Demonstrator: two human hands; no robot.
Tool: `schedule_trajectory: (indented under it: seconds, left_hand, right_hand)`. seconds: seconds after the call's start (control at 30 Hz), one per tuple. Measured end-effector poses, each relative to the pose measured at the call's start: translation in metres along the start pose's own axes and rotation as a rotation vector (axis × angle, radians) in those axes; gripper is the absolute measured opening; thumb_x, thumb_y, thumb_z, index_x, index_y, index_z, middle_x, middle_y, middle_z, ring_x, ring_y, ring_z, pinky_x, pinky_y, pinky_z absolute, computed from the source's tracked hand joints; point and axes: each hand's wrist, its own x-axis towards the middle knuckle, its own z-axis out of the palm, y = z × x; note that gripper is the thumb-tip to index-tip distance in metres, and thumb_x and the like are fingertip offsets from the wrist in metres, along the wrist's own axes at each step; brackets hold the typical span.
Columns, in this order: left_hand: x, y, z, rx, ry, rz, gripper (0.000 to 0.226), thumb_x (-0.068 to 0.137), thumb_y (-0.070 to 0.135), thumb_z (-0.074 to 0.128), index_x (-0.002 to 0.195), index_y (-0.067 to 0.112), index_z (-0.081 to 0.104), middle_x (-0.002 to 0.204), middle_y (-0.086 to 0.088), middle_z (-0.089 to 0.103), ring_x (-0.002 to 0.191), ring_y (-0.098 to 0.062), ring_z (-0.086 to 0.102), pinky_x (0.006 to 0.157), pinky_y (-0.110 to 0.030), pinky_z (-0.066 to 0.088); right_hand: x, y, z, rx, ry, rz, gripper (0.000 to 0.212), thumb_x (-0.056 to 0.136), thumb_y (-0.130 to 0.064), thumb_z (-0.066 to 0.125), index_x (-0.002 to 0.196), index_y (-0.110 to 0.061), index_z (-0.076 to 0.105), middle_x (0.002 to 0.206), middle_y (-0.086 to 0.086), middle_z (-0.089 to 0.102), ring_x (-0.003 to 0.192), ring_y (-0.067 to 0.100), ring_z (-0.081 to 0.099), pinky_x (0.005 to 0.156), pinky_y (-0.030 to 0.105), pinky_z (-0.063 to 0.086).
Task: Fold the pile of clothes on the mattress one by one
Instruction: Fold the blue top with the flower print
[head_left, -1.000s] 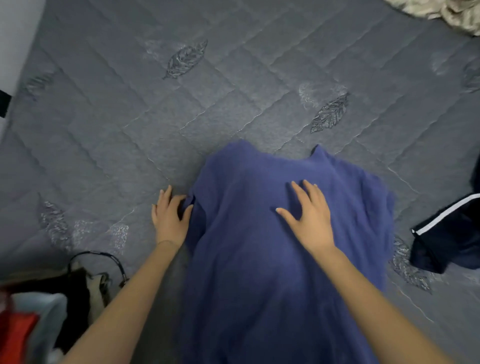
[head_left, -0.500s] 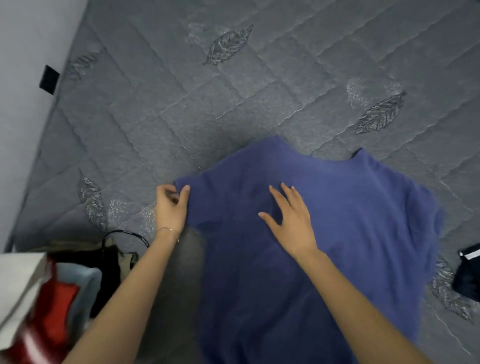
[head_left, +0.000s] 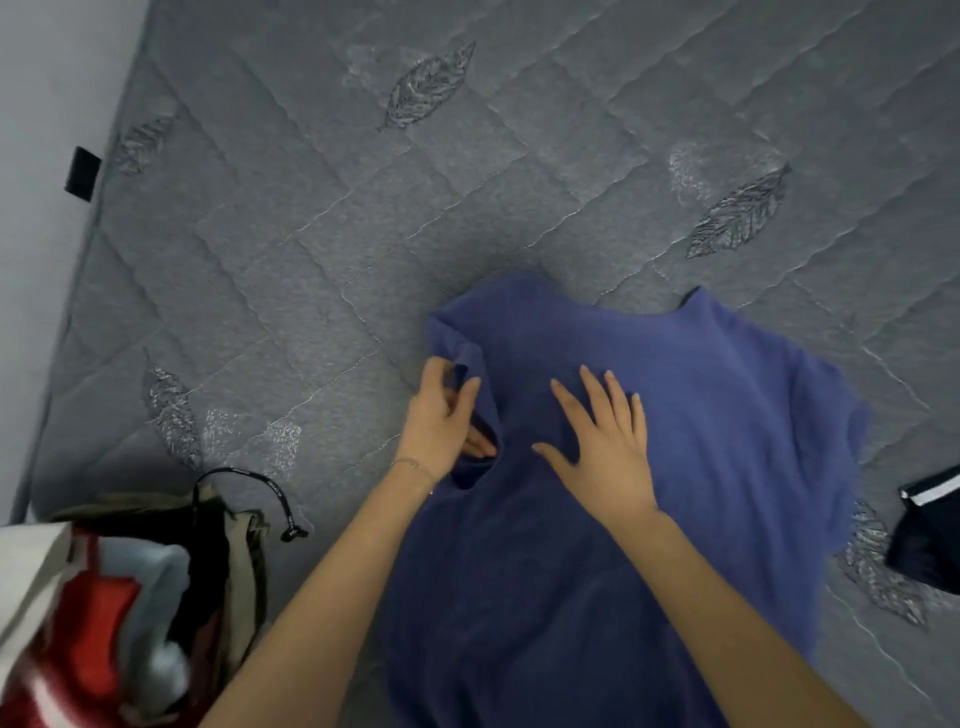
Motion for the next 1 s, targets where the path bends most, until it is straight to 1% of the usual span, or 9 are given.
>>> schedule_trajectory:
  seconds: [0.07,0.17,0.3,0.4,0.53,0.63,0.8,0.93,1.0]
  left_hand:
    - [0.0,0.003,0.023,-0.058,-0.097,-0.041,0.006,0.1,0.025,0.048,0.104,0.028,0.047,0.083,-0.01,0.063,0.054,-0.025,0.066,0.043,-0.032,0.053]
    - [0.0,0.0,0.047,0.103,-0.096,0.028,0.026,0.1,0.022,0.046,0.125,0.024,0.05,0.094,-0.004,0.06,0.069,-0.017,0.063,0.052,-0.027,0.054]
    - [-0.01,-0.002,0.077,0.528,-0.045,0.361,0.031,0.098,0.018,0.051,0.129,0.017,0.055,0.111,0.0,0.056,0.097,-0.017,0.054,0.087,-0.028,0.047]
    - [-0.015,0.006,0.108,0.744,-0.062,0.6,0.034,0.095,0.013,0.057,0.129,0.012,0.058,0.126,-0.01,0.056,0.112,-0.029,0.054,0.099,-0.044,0.044]
    - [-0.016,0.017,0.16,0.923,-0.24,0.661,0.047,0.101,0.026,0.046,0.146,0.019,0.037,0.154,-0.012,0.029,0.143,-0.031,0.024,0.119,-0.048,0.009]
    - [-0.013,0.02,0.204,1.082,-0.341,0.722,0.056,0.102,0.039,0.033,0.152,0.028,0.01,0.161,-0.004,0.002,0.148,-0.023,-0.006,0.117,-0.044,-0.012]
    - [-0.008,0.014,0.244,1.317,-0.427,0.684,0.065,0.101,0.048,0.025,0.143,0.035,-0.022,0.157,0.0,-0.025,0.141,-0.02,-0.03,0.112,-0.049,-0.019]
    - [-0.006,0.007,0.252,1.402,-0.389,0.648,0.064,0.099,0.053,0.017,0.137,0.037,-0.033,0.149,0.002,-0.037,0.132,-0.019,-0.041,0.111,-0.05,-0.021]
    - [-0.006,0.007,0.251,1.382,-0.383,0.669,0.064,0.099,0.053,0.02,0.141,0.037,-0.027,0.153,0.002,-0.031,0.136,-0.019,-0.037,0.111,-0.049,-0.021]
  right_hand:
    - [-0.008,0.016,-0.01,-0.017,0.053,0.024,0.071,0.087,-0.051,0.062,0.148,-0.025,0.036,0.158,0.006,0.025,0.148,0.029,0.013,0.119,0.049,0.004]
    - [-0.021,0.043,-0.027,0.013,0.131,0.111,0.069,0.087,-0.052,0.062,0.147,-0.024,0.039,0.156,0.005,0.03,0.147,0.028,0.018,0.119,0.048,0.008]
    - [-0.042,0.095,-0.051,0.174,0.272,0.327,0.068,0.091,-0.047,0.057,0.149,-0.019,0.035,0.156,0.006,0.029,0.146,0.026,0.019,0.12,0.044,0.013]
    - [-0.055,0.137,-0.065,0.327,0.353,0.502,0.07,0.094,-0.04,0.055,0.15,-0.01,0.028,0.157,0.011,0.025,0.146,0.026,0.018,0.12,0.041,0.014]
    - [-0.062,0.179,-0.077,0.467,0.392,0.614,0.062,0.1,-0.025,0.049,0.151,-0.006,0.021,0.157,0.013,0.024,0.145,0.026,0.019,0.12,0.04,0.014]
    - [-0.054,0.206,-0.086,0.571,0.349,0.569,0.051,0.101,-0.009,0.039,0.151,-0.01,0.026,0.15,0.011,0.037,0.139,0.027,0.028,0.118,0.032,0.018]
    - [-0.04,0.226,-0.096,0.546,0.279,0.486,0.051,0.091,0.004,0.049,0.141,-0.008,0.043,0.127,0.011,0.051,0.117,0.023,0.045,0.1,0.02,0.031]
    - [-0.042,0.235,-0.094,0.508,0.213,0.538,0.005,0.087,-0.004,0.057,0.088,-0.009,0.056,0.085,0.005,0.055,0.078,0.021,0.05,0.061,0.023,0.027]
    - [-0.049,0.24,-0.093,0.48,0.258,0.562,0.013,0.09,-0.01,0.058,0.078,-0.008,0.052,0.076,0.003,0.052,0.069,0.018,0.045,0.056,0.027,0.024]
